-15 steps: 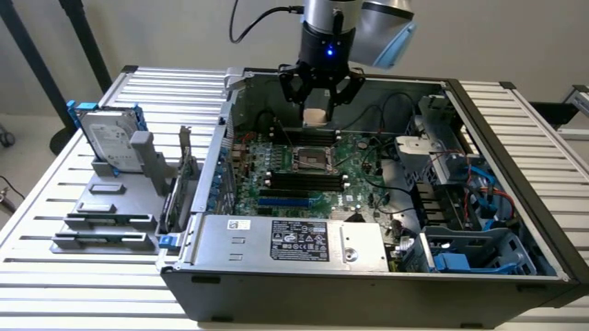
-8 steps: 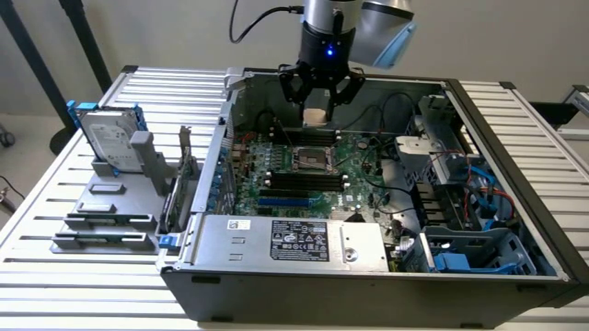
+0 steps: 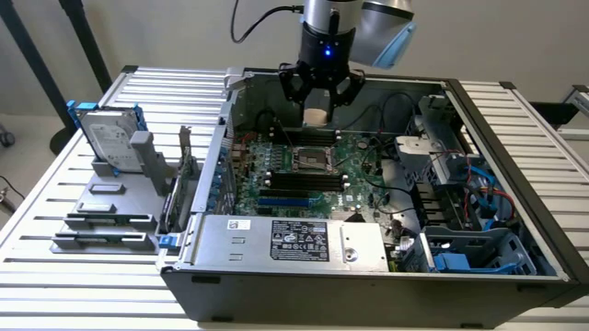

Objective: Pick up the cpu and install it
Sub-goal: 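Place the cpu into insertion slot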

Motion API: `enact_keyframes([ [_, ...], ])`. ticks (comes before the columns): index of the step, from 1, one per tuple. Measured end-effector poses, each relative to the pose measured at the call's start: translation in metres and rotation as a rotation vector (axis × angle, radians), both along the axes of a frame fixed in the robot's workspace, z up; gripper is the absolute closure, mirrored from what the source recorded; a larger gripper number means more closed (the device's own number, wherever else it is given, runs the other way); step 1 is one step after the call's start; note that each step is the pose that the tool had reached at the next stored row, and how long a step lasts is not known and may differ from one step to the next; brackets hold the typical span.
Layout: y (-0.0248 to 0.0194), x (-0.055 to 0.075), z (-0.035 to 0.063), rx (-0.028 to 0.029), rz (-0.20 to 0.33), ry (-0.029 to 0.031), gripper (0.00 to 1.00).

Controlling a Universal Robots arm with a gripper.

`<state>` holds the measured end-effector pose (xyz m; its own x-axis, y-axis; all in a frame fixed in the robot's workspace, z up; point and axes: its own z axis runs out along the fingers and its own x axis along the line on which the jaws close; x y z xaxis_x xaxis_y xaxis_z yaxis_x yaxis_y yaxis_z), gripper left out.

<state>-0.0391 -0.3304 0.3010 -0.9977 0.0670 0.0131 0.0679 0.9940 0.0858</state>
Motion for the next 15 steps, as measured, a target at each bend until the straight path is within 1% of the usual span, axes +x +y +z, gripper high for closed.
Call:
enact_keyframes([
  [15, 0.0000, 0.0000, -0.0019, 0.0001, -0.273, 0.0000, 0.45],
])
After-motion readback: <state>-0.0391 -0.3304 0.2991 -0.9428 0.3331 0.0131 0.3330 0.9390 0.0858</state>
